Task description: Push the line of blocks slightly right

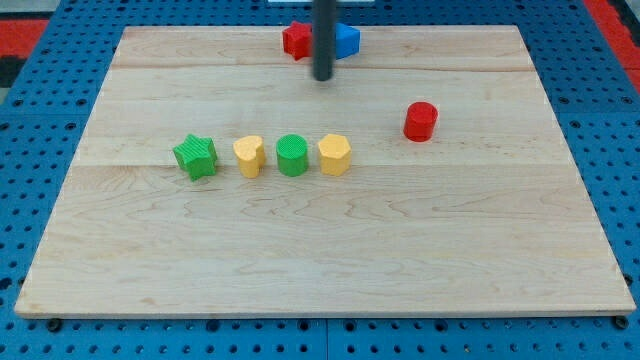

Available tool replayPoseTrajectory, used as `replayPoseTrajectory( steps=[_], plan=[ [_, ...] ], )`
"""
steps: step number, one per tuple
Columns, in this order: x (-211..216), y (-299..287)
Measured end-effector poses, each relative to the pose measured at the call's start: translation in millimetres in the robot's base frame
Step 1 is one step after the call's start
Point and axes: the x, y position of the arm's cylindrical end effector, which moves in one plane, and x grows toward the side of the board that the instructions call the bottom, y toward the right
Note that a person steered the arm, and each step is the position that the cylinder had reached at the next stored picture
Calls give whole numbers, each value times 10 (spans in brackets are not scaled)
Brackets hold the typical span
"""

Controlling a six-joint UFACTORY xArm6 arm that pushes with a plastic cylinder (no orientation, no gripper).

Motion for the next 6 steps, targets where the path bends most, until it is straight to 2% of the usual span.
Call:
replayPoseTrajectory(
  steps=[1, 2, 3, 6],
  plan=[
    [-221, -770],
    [-764, -926],
    [-966, -852],
    [-969, -585]
  ],
)
